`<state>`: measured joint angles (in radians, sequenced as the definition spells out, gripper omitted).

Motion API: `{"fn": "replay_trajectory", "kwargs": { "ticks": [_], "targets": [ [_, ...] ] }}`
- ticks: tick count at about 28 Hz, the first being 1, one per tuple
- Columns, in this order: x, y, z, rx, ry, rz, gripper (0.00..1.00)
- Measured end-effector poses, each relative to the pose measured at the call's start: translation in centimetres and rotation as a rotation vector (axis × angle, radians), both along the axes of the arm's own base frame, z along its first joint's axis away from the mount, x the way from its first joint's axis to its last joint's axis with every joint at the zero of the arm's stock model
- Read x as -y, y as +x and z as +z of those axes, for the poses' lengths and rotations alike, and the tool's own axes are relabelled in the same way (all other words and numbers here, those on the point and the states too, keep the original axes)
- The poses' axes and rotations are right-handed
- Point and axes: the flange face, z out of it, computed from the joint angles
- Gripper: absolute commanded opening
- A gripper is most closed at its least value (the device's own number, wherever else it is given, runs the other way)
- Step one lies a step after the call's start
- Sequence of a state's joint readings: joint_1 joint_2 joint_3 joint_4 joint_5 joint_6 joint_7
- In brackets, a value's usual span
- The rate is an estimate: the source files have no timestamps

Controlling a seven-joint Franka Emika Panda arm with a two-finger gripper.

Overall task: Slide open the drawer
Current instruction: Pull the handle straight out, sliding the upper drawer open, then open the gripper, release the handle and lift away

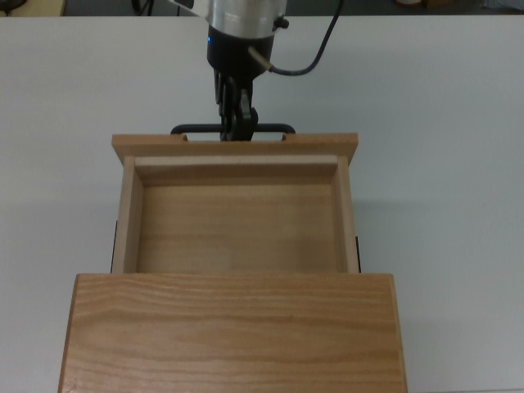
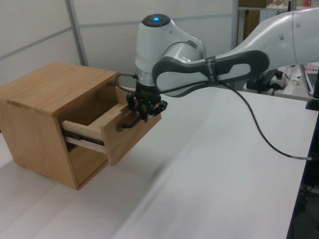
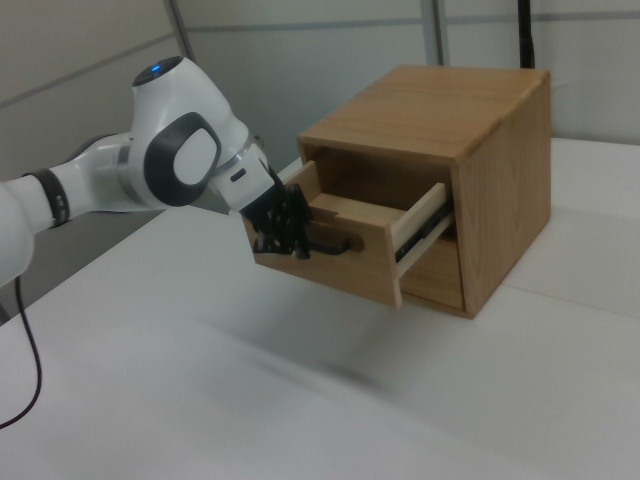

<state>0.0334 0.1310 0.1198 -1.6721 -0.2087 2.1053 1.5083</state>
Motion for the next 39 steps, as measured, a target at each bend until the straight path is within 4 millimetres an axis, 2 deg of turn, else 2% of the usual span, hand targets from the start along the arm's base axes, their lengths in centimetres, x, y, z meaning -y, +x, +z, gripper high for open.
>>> {"fn": "replay_trajectory", "kwargs": {
  "ticks": [15, 29, 30, 32, 33, 35, 36, 37, 39],
  "targets": [
    [0.3, -4.2, 0.2, -0.017, -0.011, 0.004, 0.0],
    [0.5, -6.0, 0.3, -0.026, -0.002, 0.006, 0.0],
    [0.5, -6.1, 0.4, -0.026, -0.002, 0.006, 0.02],
    [0.5, -6.2, 0.4, -0.027, -0.002, 0.008, 0.4],
    [0.5, -6.3, 0.4, -0.027, -0.001, 0.008, 0.54],
    [0.5, -6.4, 0.2, -0.037, -0.005, 0.025, 0.7],
    [0.5, -6.5, 0.0, -0.049, -0.008, 0.042, 0.88],
    [0.5, -6.6, 0.0, -0.06, -0.01, 0.064, 0.99],
    [0.5, -6.8, 0.4, -0.063, -0.01, 0.083, 1.0]
  ]
}}
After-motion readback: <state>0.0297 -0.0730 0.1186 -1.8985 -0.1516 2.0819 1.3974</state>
